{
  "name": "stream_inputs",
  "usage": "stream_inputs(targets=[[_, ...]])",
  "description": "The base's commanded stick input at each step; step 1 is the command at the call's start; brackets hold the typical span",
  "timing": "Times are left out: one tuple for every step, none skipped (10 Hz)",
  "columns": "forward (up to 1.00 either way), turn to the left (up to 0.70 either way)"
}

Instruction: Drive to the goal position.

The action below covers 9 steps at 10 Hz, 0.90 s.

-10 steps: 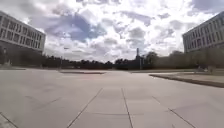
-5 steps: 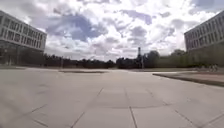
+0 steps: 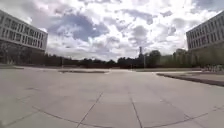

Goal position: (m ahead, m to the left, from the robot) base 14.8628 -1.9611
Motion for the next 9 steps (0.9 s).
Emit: stream_inputs(targets=[[1.0, -0.12], [1.0, -0.14], [1.0, -0.15], [1.0, -0.21], [1.0, -0.23], [1.0, -0.23], [1.0, -0.23], [1.0, -0.24], [1.0, -0.24]])
